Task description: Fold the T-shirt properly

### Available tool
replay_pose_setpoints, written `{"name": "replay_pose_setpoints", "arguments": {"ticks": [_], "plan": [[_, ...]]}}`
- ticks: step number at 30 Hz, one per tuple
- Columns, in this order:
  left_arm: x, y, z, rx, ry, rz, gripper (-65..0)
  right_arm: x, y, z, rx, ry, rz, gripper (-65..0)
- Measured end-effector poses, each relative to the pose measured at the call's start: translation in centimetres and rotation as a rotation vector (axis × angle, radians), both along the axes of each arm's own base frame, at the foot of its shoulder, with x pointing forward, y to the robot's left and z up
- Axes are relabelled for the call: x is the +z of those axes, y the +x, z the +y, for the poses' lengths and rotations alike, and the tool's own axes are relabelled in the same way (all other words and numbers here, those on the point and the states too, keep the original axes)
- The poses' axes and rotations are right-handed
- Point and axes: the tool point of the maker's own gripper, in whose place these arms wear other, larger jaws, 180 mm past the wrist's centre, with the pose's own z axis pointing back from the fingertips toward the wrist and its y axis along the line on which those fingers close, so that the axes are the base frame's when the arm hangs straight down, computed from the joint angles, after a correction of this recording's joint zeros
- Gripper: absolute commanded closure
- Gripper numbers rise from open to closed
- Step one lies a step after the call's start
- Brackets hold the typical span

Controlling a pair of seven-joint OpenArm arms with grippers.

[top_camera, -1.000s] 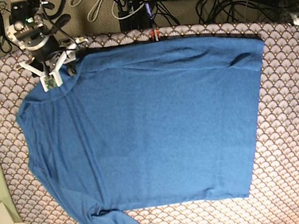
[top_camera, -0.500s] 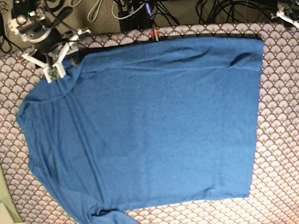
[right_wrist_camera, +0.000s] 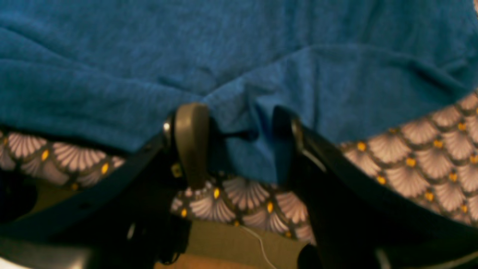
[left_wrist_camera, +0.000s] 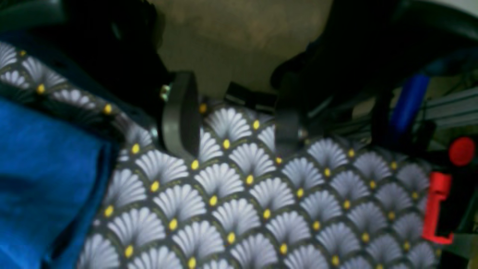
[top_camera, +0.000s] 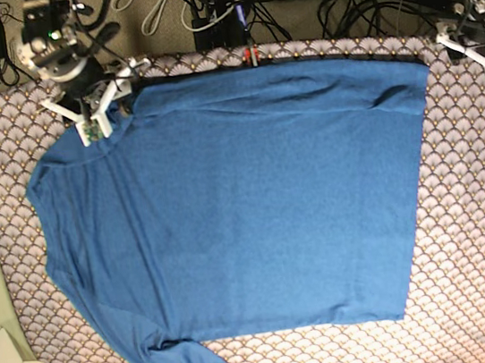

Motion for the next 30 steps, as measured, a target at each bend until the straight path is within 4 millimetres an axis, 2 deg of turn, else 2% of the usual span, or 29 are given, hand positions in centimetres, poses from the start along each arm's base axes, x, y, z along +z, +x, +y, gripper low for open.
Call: {"name": "replay_pose_setpoints", "arguments": {"ticks": [3, 7, 10, 16, 19, 22, 26, 30], "plan": [[-0.2, -0.4, 0.1, 0.005, 0.002, 0.016, -31.2, -1.3, 0.1, -0.1, -0.004, 0.005, 0.031, -28.9], [0.2, -0.2, 0.4, 0.002, 0.009, 0.004, -31.2, -1.9, 1.3, 0.0, -0.010, 0.025, 0.024, -28.9], [0.1, -0.3, 0.4, 0.003, 0.007, 0.008, -31.2, -1.7, 2.5, -0.6, 0.000, 0.005, 0.008, -28.9], [0.1, -0.2, 0.3, 0.004, 0.001, 0.003, -31.2, -0.4, 2.8, -2.3, 0.017, -0.061, -0.015, -28.9], [0.0, -0.2, 0.2, 0.006, -0.002, 0.002, -31.2, -0.1, 1.7, -2.6, 0.003, -0.061, -0.014, -28.9], [0.2, 0.4, 0.1, 0.009, -0.004, -0.012, -31.2, -0.5, 0.5, -3.8, -0.021, -0.085, 0.018, -28.9], [0.7, 1.6, -0.1, 0.005, -0.014, -0.048, -31.2, -0.5, 0.2, -4.2, -0.031, -0.087, 0.016, -28.9], [0.7, 1.6, 0.0, 0.007, -0.009, -0.040, -31.2, -1.0, -1.0, -4.7, -0.039, -0.095, 0.050, -28.9]]}}
